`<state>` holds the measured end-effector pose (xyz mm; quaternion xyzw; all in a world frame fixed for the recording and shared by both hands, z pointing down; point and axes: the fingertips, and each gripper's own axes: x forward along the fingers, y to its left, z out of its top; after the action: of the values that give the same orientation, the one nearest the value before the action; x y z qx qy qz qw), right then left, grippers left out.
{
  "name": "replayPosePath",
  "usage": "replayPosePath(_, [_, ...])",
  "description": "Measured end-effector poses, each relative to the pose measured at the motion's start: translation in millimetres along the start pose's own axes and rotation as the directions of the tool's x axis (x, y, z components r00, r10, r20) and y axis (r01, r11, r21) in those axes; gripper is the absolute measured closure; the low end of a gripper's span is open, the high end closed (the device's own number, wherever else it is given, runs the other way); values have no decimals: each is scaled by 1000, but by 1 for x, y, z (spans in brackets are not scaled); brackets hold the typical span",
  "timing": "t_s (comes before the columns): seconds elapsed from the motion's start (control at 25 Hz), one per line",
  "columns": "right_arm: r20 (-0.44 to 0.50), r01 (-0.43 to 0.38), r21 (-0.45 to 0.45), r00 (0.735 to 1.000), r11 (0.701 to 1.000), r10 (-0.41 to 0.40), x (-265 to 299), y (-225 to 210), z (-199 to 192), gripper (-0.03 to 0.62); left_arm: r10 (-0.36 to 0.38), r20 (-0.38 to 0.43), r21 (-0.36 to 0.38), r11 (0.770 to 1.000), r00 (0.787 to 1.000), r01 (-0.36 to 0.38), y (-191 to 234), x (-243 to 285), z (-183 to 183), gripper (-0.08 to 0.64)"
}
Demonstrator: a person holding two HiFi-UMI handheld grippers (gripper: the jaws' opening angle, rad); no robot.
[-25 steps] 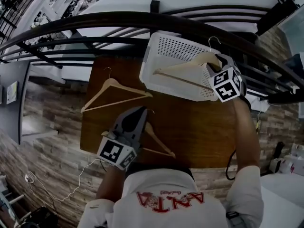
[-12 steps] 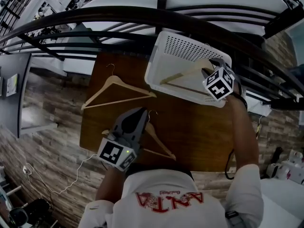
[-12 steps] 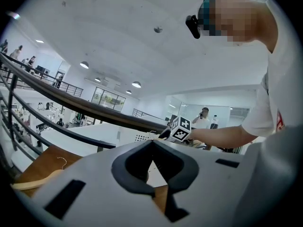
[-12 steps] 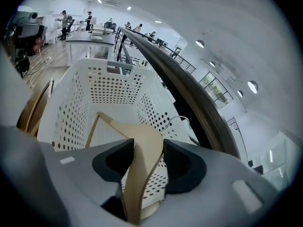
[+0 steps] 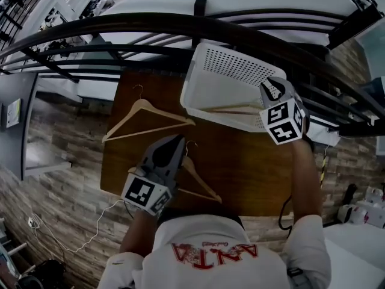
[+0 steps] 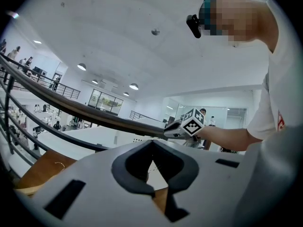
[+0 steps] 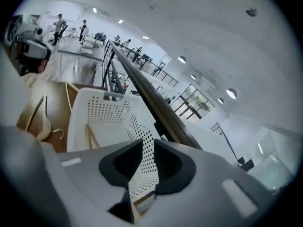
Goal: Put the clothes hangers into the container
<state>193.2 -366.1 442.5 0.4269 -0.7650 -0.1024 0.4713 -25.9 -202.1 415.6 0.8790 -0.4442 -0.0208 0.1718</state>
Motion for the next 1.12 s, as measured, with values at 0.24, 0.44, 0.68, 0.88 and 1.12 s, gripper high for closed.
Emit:
replayPosePath(0.24, [126, 77, 177, 987, 981, -100, -73, -1, 16, 589, -50, 22, 37, 998, 999, 49, -16, 1, 19, 551])
replayPosePath(0.44, [201, 80, 364, 966, 928, -163, -125, 11, 9, 589, -82, 31, 68, 995, 996, 79, -31, -6, 34, 551])
replayPosePath(0.68, [297, 31, 587, 922, 809, -250, -177, 30, -1, 589, -120, 41, 114, 987, 992, 115, -47, -17, 54, 551])
replayPosePath(0.88, [352, 16, 664, 875, 748, -332, -219, 51, -4, 589, -151, 45, 156, 977, 988, 142, -62, -31, 63, 551])
replayPosePath(1.12, [384, 6, 678, 850, 735, -361, -250, 75, 1, 591, -154, 49, 175, 974, 987, 143, -69, -46, 71, 551])
